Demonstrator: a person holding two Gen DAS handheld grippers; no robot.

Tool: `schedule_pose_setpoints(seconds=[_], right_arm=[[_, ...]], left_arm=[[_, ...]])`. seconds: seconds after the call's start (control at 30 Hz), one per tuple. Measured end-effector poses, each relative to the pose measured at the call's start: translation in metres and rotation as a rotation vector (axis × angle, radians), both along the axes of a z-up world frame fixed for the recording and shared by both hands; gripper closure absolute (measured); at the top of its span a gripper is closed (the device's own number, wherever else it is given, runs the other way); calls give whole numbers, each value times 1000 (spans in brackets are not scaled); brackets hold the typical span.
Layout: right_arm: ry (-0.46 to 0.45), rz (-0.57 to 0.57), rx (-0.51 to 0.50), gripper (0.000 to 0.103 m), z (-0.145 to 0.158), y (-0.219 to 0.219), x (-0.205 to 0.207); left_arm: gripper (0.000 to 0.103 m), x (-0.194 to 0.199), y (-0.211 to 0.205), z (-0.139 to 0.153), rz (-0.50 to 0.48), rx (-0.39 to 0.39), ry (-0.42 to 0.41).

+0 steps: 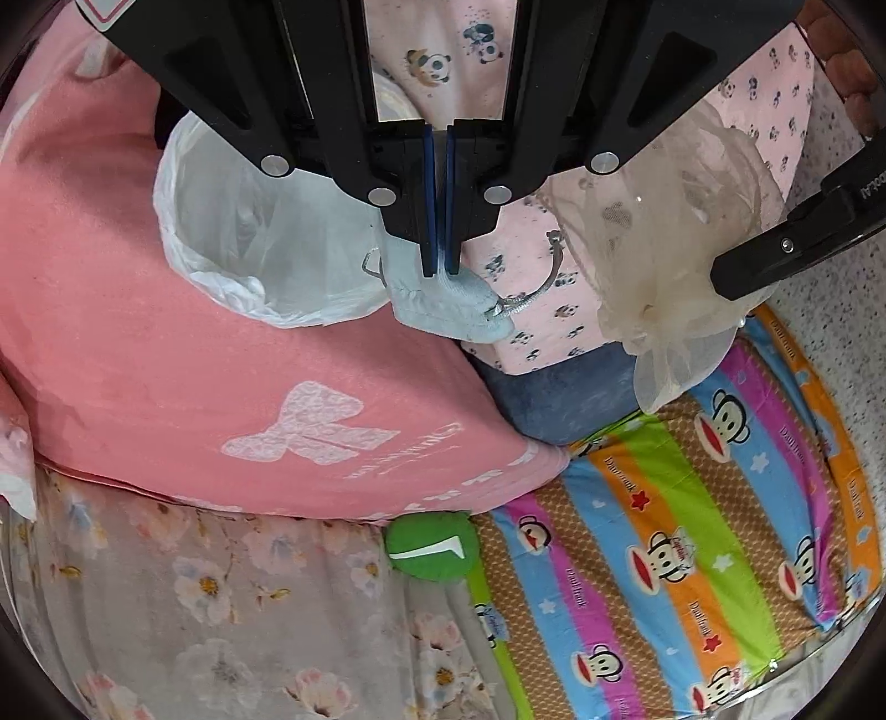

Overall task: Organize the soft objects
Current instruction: 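Carry the grey pouch and beige mesh bag over the white bin and release, then grasp the folded umbrella with the right tool while the left tool grasps the clear packet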

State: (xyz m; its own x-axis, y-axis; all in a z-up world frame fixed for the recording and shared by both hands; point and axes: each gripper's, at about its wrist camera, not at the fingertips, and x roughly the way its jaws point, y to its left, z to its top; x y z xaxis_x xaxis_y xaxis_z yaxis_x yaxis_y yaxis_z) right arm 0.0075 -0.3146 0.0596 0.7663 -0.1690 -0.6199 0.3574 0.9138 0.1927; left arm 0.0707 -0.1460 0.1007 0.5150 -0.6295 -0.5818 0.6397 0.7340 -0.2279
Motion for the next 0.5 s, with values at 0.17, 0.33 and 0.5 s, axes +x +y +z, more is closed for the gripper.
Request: schedule_pose_setpoints(seconds=[0.17, 0.33, 0.5], right_arm=[[33, -92, -1, 100, -10, -32, -6], [78, -181, 3, 100, -27, -61, -14], [113, -208, 26, 100, -42, -76, -16]], left_arm=[[101, -2, -57, -1, -94, -2, -2], [101, -1, -97, -14, -139, 16, 5], [100, 6, -119, -27, -167, 19, 31]])
